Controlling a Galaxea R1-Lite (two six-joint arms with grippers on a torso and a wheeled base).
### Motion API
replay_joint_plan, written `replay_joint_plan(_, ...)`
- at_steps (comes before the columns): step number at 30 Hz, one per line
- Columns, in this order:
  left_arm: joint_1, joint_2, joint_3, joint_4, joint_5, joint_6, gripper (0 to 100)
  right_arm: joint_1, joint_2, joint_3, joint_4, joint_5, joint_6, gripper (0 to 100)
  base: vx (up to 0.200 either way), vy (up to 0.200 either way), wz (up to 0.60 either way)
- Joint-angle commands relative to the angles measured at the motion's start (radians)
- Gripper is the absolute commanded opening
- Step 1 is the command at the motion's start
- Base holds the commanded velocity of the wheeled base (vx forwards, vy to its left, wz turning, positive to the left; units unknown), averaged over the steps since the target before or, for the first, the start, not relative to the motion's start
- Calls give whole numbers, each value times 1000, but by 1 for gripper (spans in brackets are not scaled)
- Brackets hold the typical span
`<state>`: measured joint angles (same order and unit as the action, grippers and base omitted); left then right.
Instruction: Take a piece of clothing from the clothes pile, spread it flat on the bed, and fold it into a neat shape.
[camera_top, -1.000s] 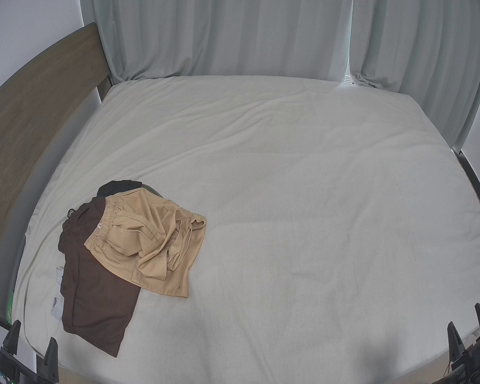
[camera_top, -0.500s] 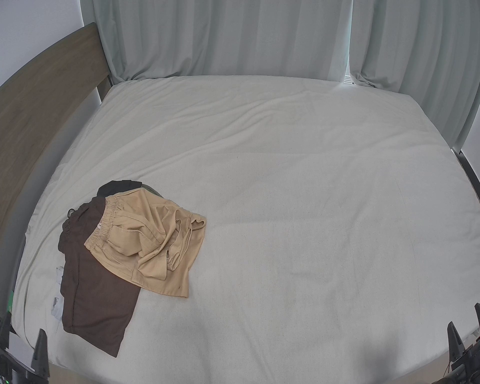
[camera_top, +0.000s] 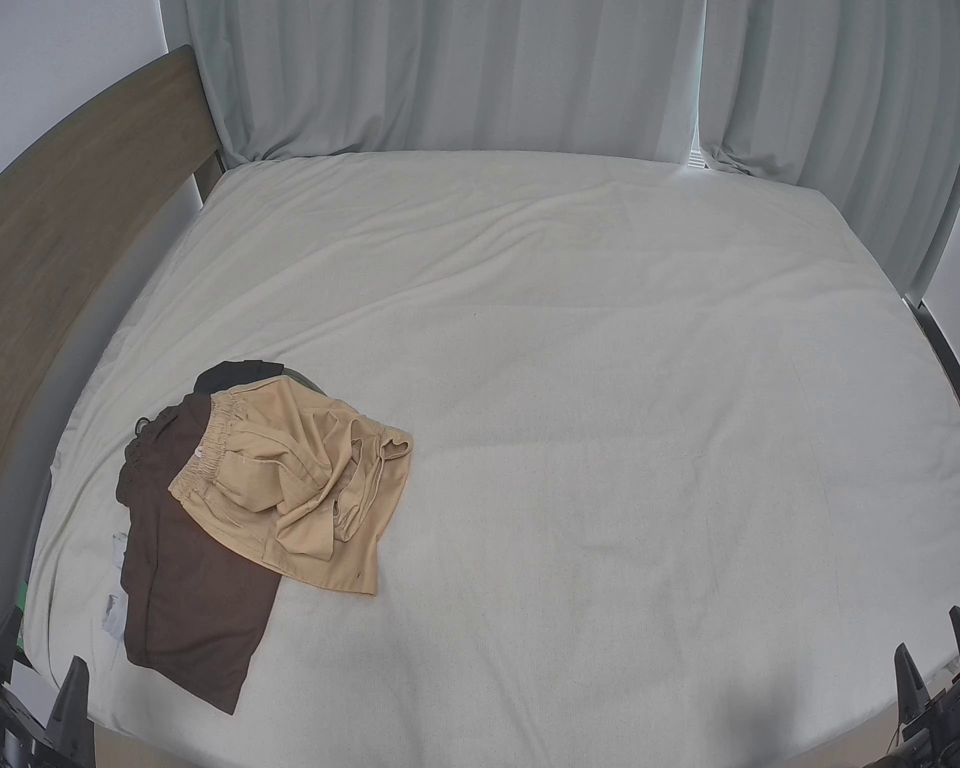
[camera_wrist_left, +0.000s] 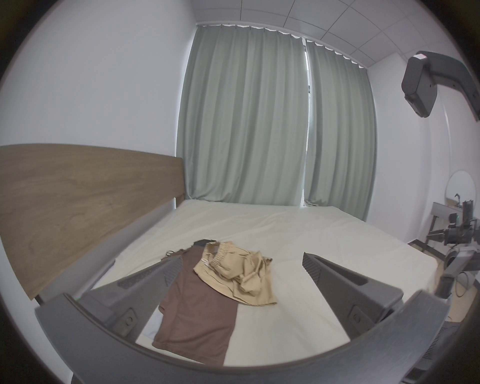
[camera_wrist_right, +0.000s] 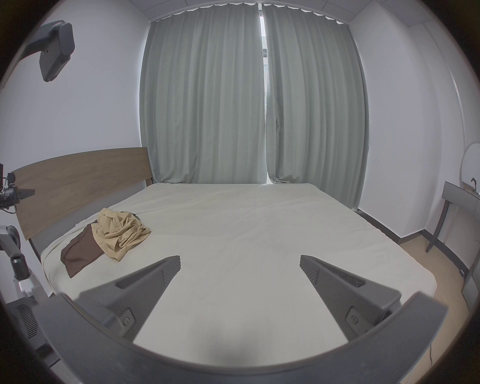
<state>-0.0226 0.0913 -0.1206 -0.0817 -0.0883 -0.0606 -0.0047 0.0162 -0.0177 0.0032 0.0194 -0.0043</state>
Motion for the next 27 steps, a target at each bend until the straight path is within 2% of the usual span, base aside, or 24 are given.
replay_joint_plan(1, -5, 58, -31, 19, -31, -21, 100, 0, -10, 18, 0, 1, -2, 100, 0, 0, 0)
replay_joint_plan(10, -7, 183, -100, 19, -100, -119, 100, 0, -10, 16, 0, 1, -3, 100, 0, 0, 0)
replay_joint_plan(15, -7, 262, -128, 19, -189, -153, 100, 0, -10, 16, 0, 1, -2, 100, 0, 0, 0)
replay_joint_plan(21, -7, 355, -149, 5, -261, -197, 100, 0, -10, 16, 0, 1, -2, 100, 0, 0, 0)
replay_joint_plan(27, -7, 447, -169, -18, -288, -232, 100, 0, -10, 16, -2, 1, -2, 100, 0, 0, 0)
